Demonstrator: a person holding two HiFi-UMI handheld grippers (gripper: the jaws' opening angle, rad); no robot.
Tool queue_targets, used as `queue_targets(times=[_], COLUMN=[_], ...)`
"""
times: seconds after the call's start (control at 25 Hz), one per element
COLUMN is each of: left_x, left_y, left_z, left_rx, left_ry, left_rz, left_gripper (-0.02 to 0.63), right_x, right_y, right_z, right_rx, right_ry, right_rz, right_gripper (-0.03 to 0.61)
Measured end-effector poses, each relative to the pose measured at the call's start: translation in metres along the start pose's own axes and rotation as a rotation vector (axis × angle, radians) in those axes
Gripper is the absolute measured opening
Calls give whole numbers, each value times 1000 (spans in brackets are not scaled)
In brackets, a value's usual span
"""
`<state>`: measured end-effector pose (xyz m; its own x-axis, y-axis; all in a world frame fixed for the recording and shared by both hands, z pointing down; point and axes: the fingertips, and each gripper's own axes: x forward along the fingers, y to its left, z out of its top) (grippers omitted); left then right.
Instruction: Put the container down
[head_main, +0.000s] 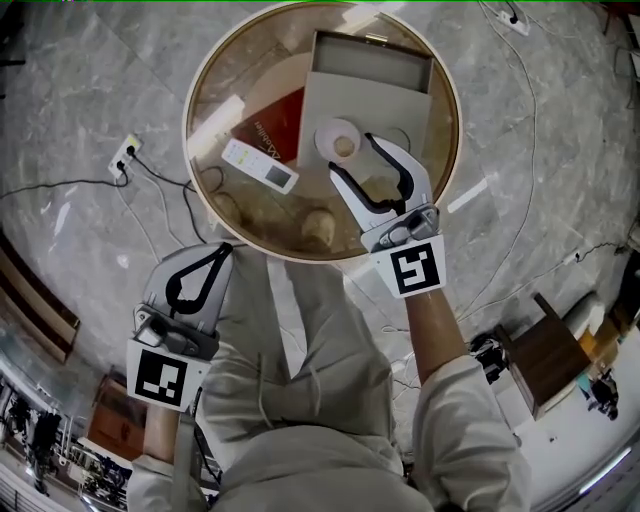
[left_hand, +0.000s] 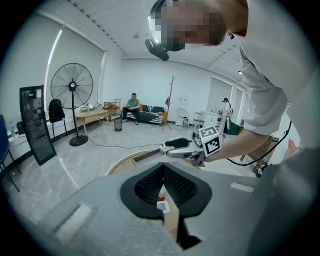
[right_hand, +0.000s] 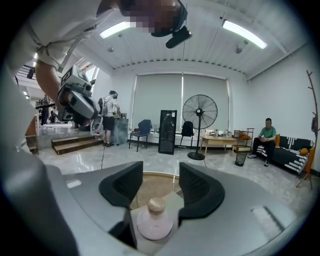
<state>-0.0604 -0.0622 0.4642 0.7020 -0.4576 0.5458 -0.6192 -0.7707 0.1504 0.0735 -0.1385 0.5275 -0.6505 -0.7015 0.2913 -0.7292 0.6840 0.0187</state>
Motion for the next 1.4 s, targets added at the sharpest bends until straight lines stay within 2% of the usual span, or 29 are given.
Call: queue_targets(times=[0.52, 0.72, 0.96, 1.2, 1.4], left_x=[-53, -71, -83, -94, -100], left_y=[-17, -25, -35, -40, -45], left_z=[65, 91, 112, 130, 138], left_rx=[34, 67, 61, 72, 85], left_ry=[-35, -54, -86, -121, -123], left_rz=[14, 7, 10, -2, -14], left_gripper=[8, 8, 8, 8, 8], right_x=[-62, -93, -134, -167, -187], right_y=[-2, -2, 2, 8, 7], right_z=[96, 134, 160, 176, 184], right_rx=[18, 22, 13, 10, 17], right_ry=[-36, -52, -39, -3, 35], right_rz=[-85, -125, -156, -212, -240], right_gripper=[224, 195, 126, 12, 5])
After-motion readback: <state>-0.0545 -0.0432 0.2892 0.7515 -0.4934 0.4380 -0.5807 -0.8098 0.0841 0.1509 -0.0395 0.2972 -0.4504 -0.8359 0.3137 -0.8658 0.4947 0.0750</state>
